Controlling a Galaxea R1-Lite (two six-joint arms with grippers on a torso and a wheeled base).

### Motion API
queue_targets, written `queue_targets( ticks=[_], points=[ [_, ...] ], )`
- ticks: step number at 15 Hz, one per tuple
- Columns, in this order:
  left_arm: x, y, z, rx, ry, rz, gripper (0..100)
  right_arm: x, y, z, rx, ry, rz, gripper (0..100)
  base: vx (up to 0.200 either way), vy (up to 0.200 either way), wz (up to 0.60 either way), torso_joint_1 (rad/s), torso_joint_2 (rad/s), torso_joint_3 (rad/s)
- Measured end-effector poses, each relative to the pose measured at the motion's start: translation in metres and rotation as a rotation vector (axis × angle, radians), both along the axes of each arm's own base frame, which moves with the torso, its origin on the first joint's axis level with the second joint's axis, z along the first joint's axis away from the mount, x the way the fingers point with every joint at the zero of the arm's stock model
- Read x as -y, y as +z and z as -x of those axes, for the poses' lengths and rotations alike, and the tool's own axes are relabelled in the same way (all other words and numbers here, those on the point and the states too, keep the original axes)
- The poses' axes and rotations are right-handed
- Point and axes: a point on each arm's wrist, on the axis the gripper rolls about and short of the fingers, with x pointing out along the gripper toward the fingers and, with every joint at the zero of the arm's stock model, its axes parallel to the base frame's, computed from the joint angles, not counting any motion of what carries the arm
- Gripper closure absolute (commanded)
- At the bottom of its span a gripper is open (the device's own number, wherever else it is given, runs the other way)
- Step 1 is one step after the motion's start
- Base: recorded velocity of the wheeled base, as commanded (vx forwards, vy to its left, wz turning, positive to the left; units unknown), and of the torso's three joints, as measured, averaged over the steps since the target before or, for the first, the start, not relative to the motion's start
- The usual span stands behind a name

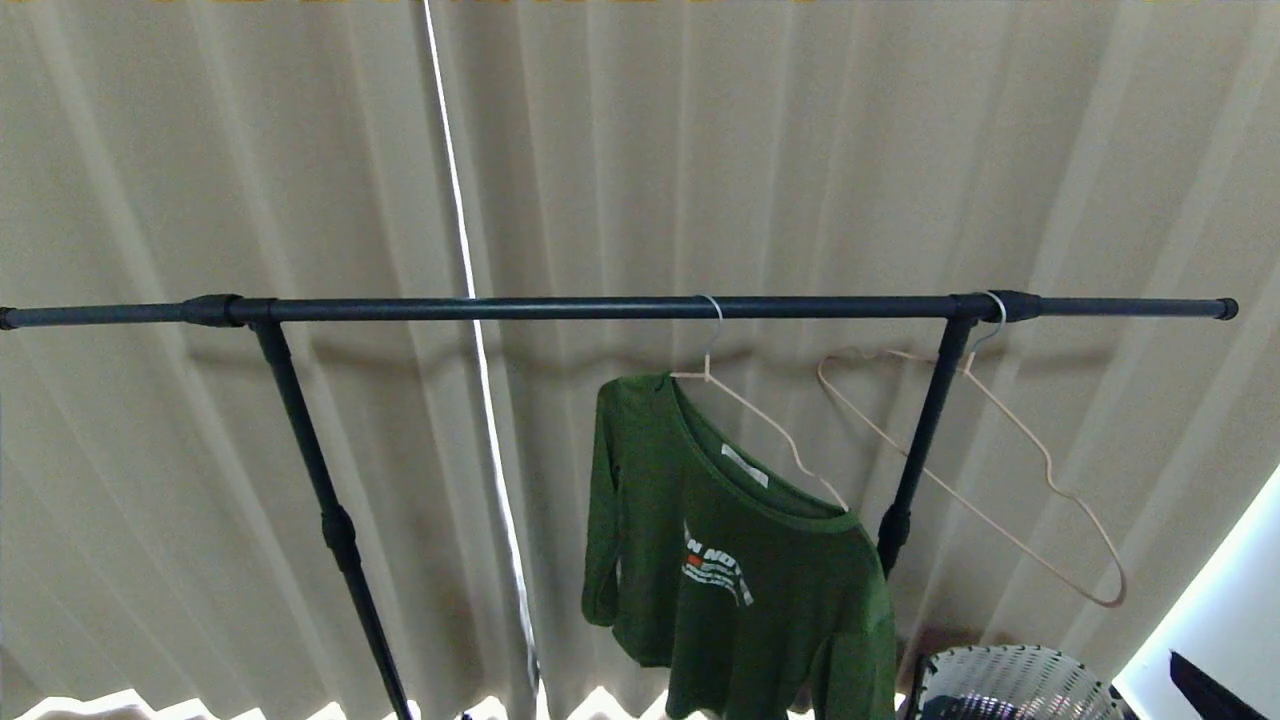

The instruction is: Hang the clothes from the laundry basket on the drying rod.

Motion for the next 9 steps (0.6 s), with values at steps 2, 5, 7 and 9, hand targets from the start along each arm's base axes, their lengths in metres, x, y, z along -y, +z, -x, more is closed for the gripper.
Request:
queue_targets(
  ticks=[2, 5, 7, 9],
  points=[
    [0.000, -0.008, 0.013, 0.037, 0.039, 0.026, 0, 0.009, -0.014, 0.028, -0.028, -0.089, 0.006, 0, 0.000, 0.000, 0.00, 0.000, 0.00, 0.000],
    [0.001, -0.017, 0.023, 0.113, 0.075, 0.087, 0, 0.013, -0.030, 0.061, 0.054, -0.174, -0.015, 0, 0.000, 0.000, 0.00, 0.000, 0.00, 0.000],
    [0.001, -0.025, 0.020, 0.159, 0.060, 0.100, 0, 0.011, -0.038, 0.075, 0.146, -0.143, -0.063, 0, 0.000, 0.000, 0.00, 0.000, 0.00, 0.000],
    [0.003, -0.031, 0.015, 0.227, -0.039, 0.115, 0, 0.009, -0.043, 0.079, 0.236, -0.096, -0.141, 0, 0.000, 0.000, 0.00, 0.000, 0.00, 0.000]
  ],
)
